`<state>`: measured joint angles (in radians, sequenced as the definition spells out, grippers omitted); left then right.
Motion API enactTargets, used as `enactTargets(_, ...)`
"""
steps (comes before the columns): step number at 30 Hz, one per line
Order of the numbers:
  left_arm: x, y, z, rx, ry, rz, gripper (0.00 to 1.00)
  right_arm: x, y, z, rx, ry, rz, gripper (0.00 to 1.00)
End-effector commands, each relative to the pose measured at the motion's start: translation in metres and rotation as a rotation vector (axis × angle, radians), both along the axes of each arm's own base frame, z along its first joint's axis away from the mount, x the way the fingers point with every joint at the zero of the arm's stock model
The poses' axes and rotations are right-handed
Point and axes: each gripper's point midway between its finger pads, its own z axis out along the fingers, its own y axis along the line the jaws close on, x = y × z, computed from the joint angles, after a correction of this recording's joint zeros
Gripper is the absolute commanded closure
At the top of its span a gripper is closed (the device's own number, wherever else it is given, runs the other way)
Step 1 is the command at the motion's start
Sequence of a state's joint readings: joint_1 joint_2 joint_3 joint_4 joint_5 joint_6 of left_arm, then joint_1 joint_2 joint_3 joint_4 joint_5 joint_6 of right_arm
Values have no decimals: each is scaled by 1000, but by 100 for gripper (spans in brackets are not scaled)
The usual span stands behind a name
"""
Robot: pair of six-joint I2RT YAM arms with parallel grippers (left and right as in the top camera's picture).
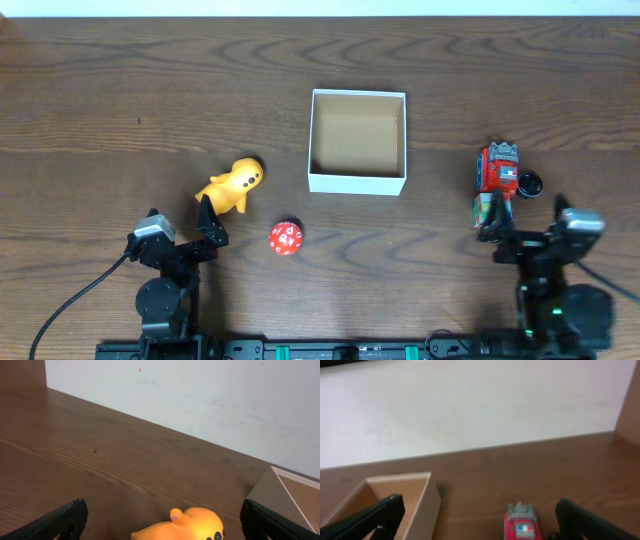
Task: Pack container
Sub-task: 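Move the right gripper over the red toy robot car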
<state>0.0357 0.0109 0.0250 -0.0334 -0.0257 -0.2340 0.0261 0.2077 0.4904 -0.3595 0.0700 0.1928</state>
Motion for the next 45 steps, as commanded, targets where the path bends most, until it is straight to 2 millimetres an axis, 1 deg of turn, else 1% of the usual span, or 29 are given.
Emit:
enactTargets(1,-1,1,-18,15,53,5,2,4,-9,37,-50,43,-43,1)
enactTargets(5,-1,1,-18,15,53,5,2,19,-18,68,-92,210,-92,1)
enactTargets(7,-1,1,-18,15,53,5,2,27,-23,77,-133,300,-108,1)
enactTargets(9,-1,1,-18,15,53,5,2,35,-29,83,-171,416,-132,1)
enactTargets(12,-1,1,-18,15,53,5,2,46,-36,80,-226,592,-152,1)
enactTargets(14,-1,1,-18,15,53,5,2,55,-40,72,-238,703,-157,1)
enactTargets(16,-1,1,-18,15,53,5,2,64,-46,59,-237,803,-162,1)
enactTargets(19,-1,1,-18,15,53,5,2,79,-59,30,-210,934,-190,1)
enactTargets(20,-1,1,-18,15,53,5,2,86,-63,16,-189,980,-184,1)
enactTargets(24,-1,1,-18,15,53,5,2,103,-74,-24,-94,1100,-157,1)
enactTargets(26,-1,1,-18,15,53,5,2,112,-85,-40,-71,1137,-172,1)
enactTargets(30,-1,1,-18,15,53,5,2,122,-98,-61,-49,1180,-193,1)
enactTargets(32,-1,1,-18,15,53,5,2,126,-96,-69,-33,1195,-176,1)
enactTargets(36,-1,1,-18,15,53,5,2,137,-77,-84,15,1213,-67,1)
enactTargets(39,-1,1,-18,15,53,5,2,143,-75,-94,13,1219,-59,1)
enactTargets(42,-1,1,-18,15,53,5,2,149,-77,-108,16,1230,-58,1)
enactTargets(45,-1,1,-18,15,53,5,2,153,-72,-123,-4,1244,8,1)
